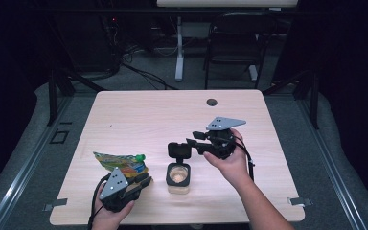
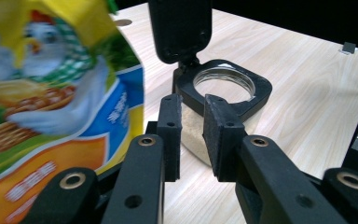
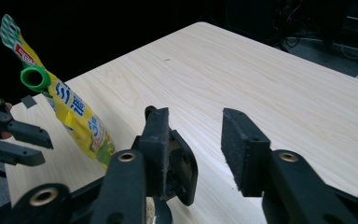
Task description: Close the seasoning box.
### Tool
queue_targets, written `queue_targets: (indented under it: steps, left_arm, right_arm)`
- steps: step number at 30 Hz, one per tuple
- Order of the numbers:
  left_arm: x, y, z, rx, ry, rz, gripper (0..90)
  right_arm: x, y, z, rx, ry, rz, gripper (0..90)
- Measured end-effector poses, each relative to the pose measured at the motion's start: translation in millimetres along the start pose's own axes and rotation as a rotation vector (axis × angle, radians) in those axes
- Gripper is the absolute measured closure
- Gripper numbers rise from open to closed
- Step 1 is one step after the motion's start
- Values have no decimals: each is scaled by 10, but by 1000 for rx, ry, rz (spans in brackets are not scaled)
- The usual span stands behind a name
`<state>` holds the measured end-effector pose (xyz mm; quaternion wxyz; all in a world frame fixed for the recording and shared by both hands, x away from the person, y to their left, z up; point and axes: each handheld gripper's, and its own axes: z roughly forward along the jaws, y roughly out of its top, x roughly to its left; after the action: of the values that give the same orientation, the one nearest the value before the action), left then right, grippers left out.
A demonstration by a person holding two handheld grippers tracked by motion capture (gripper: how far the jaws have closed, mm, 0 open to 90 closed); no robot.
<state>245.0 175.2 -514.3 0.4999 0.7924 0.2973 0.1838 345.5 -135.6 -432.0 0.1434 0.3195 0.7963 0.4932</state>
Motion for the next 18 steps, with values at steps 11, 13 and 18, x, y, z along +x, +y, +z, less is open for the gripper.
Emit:
queue_targets:
  steps: [11,13,18]
  left_arm:
    - [-76,-60,184,13,-32,-3,871]
    - [-90,-73,200,15,-38,1,891]
    - [-99,-112,237,20,-62,-4,900]
  right_arm:
    - [-79,-1,52,13,-35,27,776]
    - [-90,1,54,17,-44,25,798]
    - [-112,-3,82,17,-55,26,825]
